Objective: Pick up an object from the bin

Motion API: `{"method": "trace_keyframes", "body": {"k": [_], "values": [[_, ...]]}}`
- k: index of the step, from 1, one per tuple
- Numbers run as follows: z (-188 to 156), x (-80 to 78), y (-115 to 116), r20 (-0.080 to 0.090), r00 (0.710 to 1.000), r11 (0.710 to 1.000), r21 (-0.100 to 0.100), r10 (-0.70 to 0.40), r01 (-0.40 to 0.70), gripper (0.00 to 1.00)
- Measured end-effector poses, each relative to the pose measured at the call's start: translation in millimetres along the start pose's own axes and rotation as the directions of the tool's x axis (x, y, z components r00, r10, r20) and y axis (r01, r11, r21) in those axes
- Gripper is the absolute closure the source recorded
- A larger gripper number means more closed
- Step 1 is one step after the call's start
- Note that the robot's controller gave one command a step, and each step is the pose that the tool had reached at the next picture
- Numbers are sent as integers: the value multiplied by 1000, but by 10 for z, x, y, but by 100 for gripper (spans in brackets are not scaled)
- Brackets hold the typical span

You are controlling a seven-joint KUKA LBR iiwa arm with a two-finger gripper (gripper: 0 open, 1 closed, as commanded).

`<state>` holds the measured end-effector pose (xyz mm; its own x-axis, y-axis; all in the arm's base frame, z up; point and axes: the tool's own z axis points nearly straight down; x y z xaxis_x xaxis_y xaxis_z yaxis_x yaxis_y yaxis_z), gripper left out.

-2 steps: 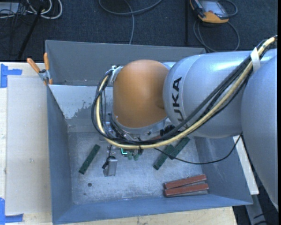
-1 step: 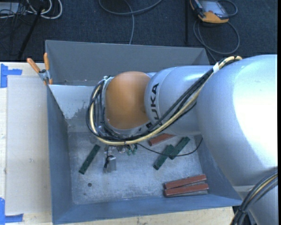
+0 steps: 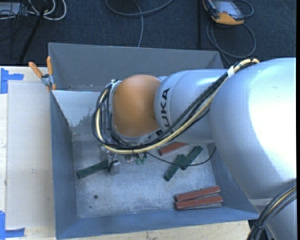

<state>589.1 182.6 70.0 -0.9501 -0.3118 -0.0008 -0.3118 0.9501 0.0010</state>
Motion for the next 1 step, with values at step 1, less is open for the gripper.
{"method": "trace_keyframes", "body": {"k": [1], "values": [[-1713, 110, 110, 9, 1000, 1000, 1, -30, 29, 100]]}}
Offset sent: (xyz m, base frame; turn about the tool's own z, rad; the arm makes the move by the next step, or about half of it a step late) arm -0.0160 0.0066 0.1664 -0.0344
